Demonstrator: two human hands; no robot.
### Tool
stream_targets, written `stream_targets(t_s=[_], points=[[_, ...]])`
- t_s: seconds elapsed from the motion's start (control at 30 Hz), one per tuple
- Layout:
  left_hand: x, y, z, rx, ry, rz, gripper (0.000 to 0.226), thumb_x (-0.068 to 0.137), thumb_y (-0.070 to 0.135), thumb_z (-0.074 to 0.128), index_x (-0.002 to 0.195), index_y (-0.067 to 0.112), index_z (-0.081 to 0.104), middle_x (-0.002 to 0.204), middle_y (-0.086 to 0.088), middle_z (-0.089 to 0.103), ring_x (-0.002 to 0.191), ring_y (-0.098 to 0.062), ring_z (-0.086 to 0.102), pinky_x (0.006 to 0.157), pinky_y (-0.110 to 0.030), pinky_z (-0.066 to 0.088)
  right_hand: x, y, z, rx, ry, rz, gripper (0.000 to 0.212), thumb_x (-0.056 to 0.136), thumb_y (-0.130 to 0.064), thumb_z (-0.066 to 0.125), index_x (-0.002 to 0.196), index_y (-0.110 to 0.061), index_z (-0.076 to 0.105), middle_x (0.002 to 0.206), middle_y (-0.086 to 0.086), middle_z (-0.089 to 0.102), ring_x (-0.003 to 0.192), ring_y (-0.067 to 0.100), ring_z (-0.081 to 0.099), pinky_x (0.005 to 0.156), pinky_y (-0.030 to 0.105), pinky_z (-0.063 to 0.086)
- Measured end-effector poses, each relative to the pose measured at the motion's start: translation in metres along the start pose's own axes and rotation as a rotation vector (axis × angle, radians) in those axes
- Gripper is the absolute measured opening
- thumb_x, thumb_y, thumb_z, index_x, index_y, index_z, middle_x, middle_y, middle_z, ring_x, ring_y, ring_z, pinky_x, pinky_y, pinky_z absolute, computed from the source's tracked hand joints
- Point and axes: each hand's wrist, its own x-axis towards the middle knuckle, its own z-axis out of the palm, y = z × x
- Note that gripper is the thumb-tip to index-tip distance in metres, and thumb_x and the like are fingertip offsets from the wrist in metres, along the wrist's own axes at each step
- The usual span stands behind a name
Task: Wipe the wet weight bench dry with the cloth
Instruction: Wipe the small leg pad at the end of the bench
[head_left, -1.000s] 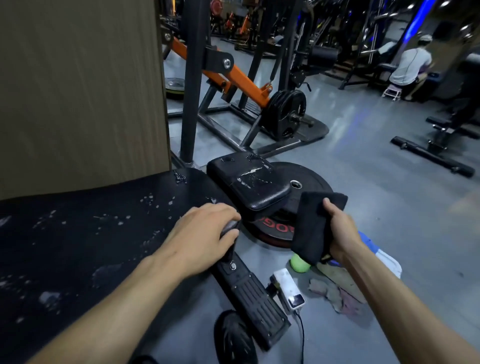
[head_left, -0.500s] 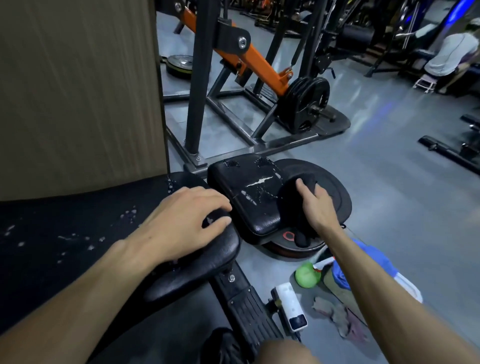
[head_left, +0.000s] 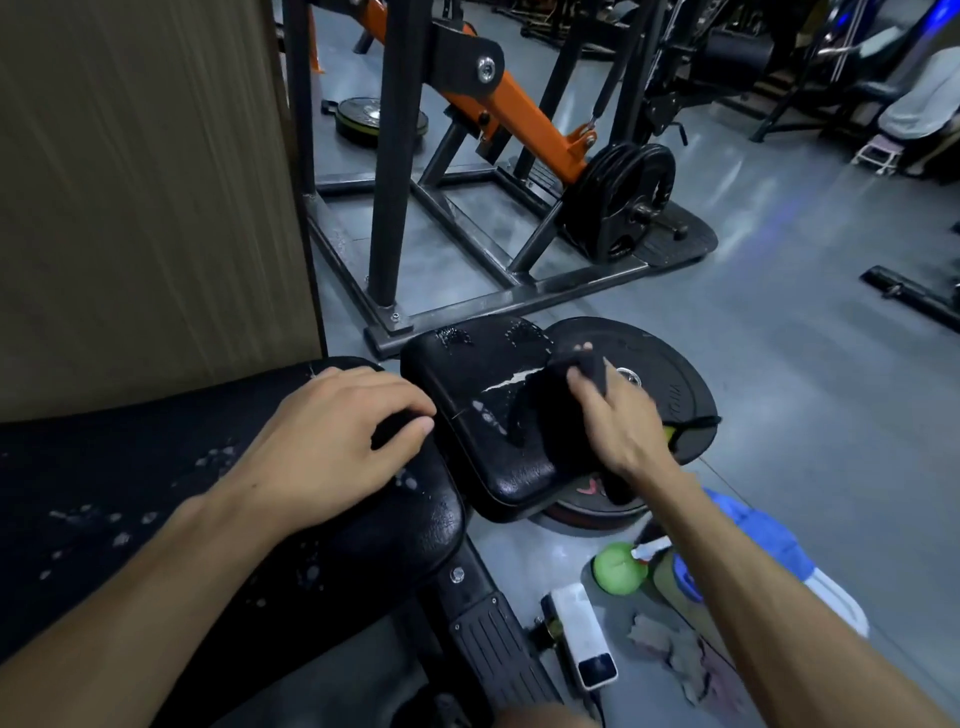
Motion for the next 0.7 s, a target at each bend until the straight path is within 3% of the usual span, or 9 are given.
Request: stream_targets(t_s=[0.03, 0.07, 0.17, 0.23, 0.3, 0.4, 0.47, 0.6, 0.7], points=[[-0.001, 0.001, 0.0, 0.001, 0.006, 0.002, 0.027, 0.097, 0.05, 0.047, 0.107, 0.039, 0.069, 0.105, 0.03, 0.066, 0.098, 0.005, 0.057, 0.086, -0.018, 0.037, 0.006, -0.003, 0.002, -0.003, 0.02, 0.069, 0.043, 0.095, -0.053, 0.039, 0.121, -0.024, 0.058, 0.131, 0.006, 0.064, 0.128, 0.031, 0.053, 0.094, 0.039, 0.041], [-0.002, 0.002, 0.0, 0.002, 0.008, 0.002, 0.026, 0.098, 0.049, 0.047, 0.107, 0.039, 0.069, 0.105, 0.03, 0.066, 0.097, 0.006, 0.056, 0.085, -0.016, 0.036, -0.001, -0.006, 0.008, -0.036, 0.043, 0.047, 0.05, 0.095, -0.053, 0.039, 0.128, -0.021, 0.057, 0.137, 0.007, 0.061, 0.131, 0.03, 0.051, 0.1, 0.04, 0.04], [-0.012, 0.0, 0.0, -0.003, 0.007, -0.019, 0.028, 0.095, 0.05, 0.046, 0.106, 0.039, 0.07, 0.103, 0.03, 0.066, 0.093, 0.009, 0.054, 0.084, -0.016, 0.034, -0.065, -0.024, 0.026, -0.076, -0.013, -0.304, 0.058, 0.096, -0.044, 0.045, 0.147, -0.018, 0.048, 0.158, -0.001, 0.038, 0.148, 0.011, 0.029, 0.123, 0.033, 0.017], [-0.023, 0.0, 0.0, -0.023, -0.001, -0.037, 0.028, 0.094, 0.048, 0.047, 0.105, 0.038, 0.07, 0.102, 0.029, 0.067, 0.095, 0.007, 0.054, 0.084, -0.016, 0.037, -0.095, -0.024, 0.025, -0.064, -0.155, -0.47, 0.058, 0.097, -0.042, 0.044, 0.15, -0.018, 0.045, 0.16, -0.007, 0.033, 0.15, 0.002, 0.021, 0.124, 0.028, 0.011], [-0.039, 0.0, -0.001, -0.014, 0.005, -0.055, 0.026, 0.094, 0.046, 0.048, 0.104, 0.038, 0.07, 0.102, 0.029, 0.067, 0.096, 0.007, 0.056, 0.085, -0.021, 0.044, -0.074, -0.016, 0.012, -0.069, -0.204, -0.501, 0.055, 0.098, -0.043, 0.044, 0.149, -0.023, 0.045, 0.159, -0.01, 0.036, 0.149, 0.001, 0.024, 0.124, 0.031, 0.014], [-0.065, -0.001, -0.009, 0.014, 0.031, -0.105, 0.029, 0.094, 0.045, 0.046, 0.107, 0.037, 0.071, 0.107, 0.029, 0.067, 0.102, 0.005, 0.058, 0.088, -0.026, 0.045, -0.02, -0.017, 0.001, -0.105, -0.138, -0.35, 0.06, 0.096, -0.05, 0.036, 0.149, -0.022, 0.046, 0.159, -0.005, 0.038, 0.148, 0.009, 0.03, 0.124, 0.031, 0.015], [-0.079, 0.0, -0.016, 0.041, 0.052, -0.137, 0.031, 0.093, 0.046, 0.044, 0.108, 0.037, 0.07, 0.109, 0.029, 0.066, 0.105, 0.006, 0.056, 0.088, -0.024, 0.042, -0.029, -0.031, 0.017, -0.17, -0.084, -0.305, 0.063, 0.095, -0.049, 0.037, 0.151, -0.02, 0.043, 0.16, -0.002, 0.034, 0.15, 0.01, 0.025, 0.124, 0.031, 0.013], [-0.087, 0.005, -0.023, 0.11, 0.059, -0.159, 0.032, 0.094, 0.045, 0.043, 0.109, 0.036, 0.07, 0.112, 0.026, 0.067, 0.108, 0.002, 0.058, 0.089, -0.023, 0.038, -0.113, -0.032, 0.036, -0.219, -0.246, -0.653, 0.065, 0.094, -0.043, 0.043, 0.155, -0.024, 0.034, 0.164, -0.01, 0.024, 0.152, 0.004, 0.011, 0.125, 0.033, 0.008], [-0.083, 0.01, -0.022, 0.122, 0.089, -0.172, 0.032, 0.094, 0.042, 0.045, 0.109, 0.033, 0.071, 0.111, 0.024, 0.069, 0.106, -0.001, 0.06, 0.089, -0.024, 0.038, -0.118, -0.017, 0.027, -0.231, -0.271, -0.729, 0.069, 0.091, -0.038, 0.046, 0.156, -0.025, 0.031, 0.165, -0.012, 0.022, 0.153, 0.005, 0.01, 0.124, 0.032, 0.007]])
